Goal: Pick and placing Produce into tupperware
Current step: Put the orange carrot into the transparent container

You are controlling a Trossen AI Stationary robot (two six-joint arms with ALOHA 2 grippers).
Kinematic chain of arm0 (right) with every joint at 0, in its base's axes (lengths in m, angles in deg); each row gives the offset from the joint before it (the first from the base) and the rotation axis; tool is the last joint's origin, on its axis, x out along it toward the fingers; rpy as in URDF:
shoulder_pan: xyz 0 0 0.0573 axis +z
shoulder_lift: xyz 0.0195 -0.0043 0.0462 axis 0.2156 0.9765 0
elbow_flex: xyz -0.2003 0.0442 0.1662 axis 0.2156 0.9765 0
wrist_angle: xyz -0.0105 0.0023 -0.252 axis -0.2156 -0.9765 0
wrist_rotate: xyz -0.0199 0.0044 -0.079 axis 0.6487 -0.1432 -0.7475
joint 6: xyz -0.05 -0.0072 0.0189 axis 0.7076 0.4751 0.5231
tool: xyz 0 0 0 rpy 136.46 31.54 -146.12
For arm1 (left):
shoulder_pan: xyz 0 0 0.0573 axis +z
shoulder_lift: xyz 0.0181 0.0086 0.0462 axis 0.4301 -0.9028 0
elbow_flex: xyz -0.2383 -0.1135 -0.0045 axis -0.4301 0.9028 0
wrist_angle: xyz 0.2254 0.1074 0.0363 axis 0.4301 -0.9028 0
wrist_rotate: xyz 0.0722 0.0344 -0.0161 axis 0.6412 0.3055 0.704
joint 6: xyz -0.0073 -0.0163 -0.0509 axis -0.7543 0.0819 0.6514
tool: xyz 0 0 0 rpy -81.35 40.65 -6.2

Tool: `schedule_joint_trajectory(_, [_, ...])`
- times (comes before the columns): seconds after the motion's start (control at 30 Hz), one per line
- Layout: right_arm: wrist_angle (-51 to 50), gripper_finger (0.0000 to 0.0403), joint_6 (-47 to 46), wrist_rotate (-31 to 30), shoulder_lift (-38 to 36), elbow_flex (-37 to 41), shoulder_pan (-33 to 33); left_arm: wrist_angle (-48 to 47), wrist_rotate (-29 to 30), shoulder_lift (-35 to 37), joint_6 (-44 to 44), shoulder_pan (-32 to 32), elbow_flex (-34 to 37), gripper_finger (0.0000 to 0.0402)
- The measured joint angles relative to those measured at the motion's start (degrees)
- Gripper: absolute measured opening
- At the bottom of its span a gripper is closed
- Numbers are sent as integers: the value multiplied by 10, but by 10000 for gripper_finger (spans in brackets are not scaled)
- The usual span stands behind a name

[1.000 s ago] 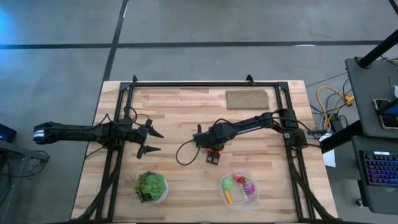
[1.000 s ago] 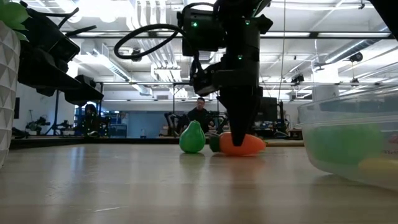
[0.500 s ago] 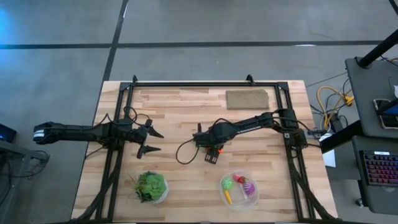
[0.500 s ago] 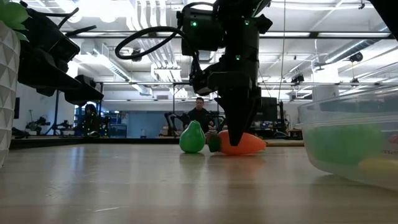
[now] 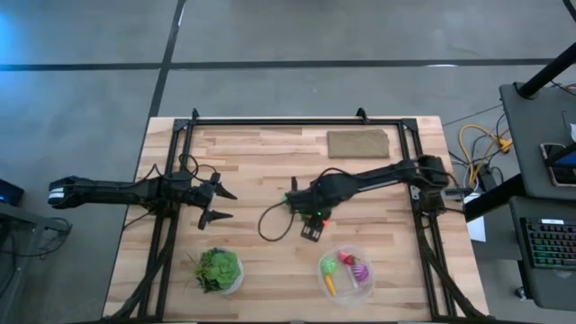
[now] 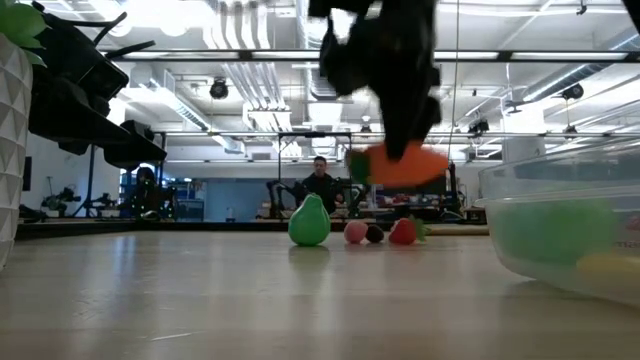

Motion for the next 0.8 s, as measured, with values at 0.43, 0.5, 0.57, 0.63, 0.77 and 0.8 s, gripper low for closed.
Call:
schedule_joint_trajectory(0.43, [-110,168,-256,2,-81,2,200,0,0,0,0,0,0,283])
schedule_joint_trajectory(0.5, [-108,168,-290,5,-67,9,222,0,0,0,0,0,0,283])
schedule_joint_trajectory(0.57, [-96,168,-317,8,-48,13,232,0,0,0,0,0,0,283])
schedule_joint_trajectory(0.63, [-94,168,-342,7,-31,15,235,0,0,0,0,0,0,283])
schedule_joint_trajectory(0.77, [-91,175,-375,6,-10,15,235,0,0,0,0,0,0,283])
schedule_joint_trajectory(0.8, [-90,181,-375,6,-7,15,235,0,0,0,0,0,0,283])
